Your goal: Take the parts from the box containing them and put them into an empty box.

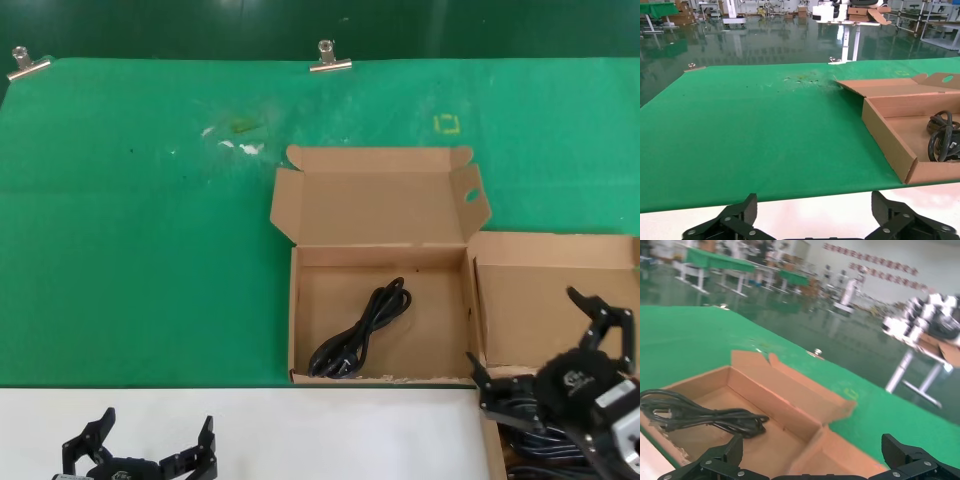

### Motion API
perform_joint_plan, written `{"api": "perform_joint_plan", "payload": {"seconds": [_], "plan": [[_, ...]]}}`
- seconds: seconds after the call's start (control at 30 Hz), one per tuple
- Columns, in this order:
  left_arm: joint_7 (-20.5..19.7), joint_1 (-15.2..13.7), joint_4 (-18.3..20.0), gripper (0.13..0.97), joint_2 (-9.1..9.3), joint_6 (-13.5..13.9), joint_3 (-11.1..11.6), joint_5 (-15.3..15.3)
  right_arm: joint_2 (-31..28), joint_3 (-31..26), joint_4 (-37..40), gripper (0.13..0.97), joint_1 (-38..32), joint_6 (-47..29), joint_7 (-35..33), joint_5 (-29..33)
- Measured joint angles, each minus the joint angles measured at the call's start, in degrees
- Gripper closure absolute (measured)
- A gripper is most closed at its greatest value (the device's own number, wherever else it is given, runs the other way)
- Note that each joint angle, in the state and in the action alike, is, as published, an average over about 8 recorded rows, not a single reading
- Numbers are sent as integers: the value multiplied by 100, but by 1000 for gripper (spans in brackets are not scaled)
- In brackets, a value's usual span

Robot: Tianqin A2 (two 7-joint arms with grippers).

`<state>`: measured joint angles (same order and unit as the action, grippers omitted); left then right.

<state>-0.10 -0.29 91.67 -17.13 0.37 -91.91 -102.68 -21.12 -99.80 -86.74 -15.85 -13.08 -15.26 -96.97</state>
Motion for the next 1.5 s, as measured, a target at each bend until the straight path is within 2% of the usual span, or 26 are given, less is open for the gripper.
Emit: {"api": "perform_joint_plan", "payload": {"seconds": [0.27,0.57,0.83,1.5], "plan": [[3,9,0,265,-2,-12,8,-14,126,260,-158,129,504,415,484,-196],[7,20,0,165,-4,-25,16,-31,266,551,-334,129,1073,885,1032,-417],[9,26,0,136,-5,-33,21,-40,349,722,-439,129,1408,1162,1356,-547],[9,26,0,132,-5,-33,21,-41,353,731,-444,129,1425,1176,1372,-554]]}}
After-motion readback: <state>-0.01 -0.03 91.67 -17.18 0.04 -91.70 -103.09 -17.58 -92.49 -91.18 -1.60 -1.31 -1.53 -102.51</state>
